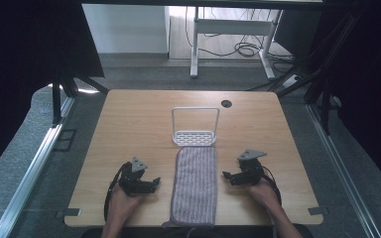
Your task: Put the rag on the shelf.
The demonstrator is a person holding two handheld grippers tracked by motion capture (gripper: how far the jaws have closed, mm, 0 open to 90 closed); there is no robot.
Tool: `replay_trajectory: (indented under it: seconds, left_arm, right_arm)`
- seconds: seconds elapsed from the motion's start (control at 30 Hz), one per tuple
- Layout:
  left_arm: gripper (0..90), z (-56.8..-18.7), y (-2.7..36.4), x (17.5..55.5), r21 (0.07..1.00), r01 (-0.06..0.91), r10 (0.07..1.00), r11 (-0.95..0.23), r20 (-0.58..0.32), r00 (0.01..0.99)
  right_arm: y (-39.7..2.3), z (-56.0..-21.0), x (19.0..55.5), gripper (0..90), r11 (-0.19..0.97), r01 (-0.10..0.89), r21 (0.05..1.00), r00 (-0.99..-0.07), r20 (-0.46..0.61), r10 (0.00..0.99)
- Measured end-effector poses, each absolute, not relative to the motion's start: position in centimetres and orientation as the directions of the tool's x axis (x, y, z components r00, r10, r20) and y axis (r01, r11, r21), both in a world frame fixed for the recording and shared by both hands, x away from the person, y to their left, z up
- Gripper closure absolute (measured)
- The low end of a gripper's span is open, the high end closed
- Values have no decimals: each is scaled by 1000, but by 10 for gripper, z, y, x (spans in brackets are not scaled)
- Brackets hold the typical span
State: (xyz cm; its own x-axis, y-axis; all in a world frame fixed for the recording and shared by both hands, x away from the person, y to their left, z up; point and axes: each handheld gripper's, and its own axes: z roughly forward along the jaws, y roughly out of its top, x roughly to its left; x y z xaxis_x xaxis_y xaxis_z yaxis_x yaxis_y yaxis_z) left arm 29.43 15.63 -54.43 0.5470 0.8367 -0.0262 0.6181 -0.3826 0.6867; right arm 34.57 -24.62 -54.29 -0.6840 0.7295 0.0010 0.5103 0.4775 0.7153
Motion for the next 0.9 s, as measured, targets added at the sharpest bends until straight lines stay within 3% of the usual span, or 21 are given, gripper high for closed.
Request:
replay_trajectory:
  seconds: [0.9]
  left_arm:
    - [129,-544,156,294,688,618,837,-381,-28,546]
  right_arm:
    - [-242,-541,347,78,496,526,691,-688,3,726]
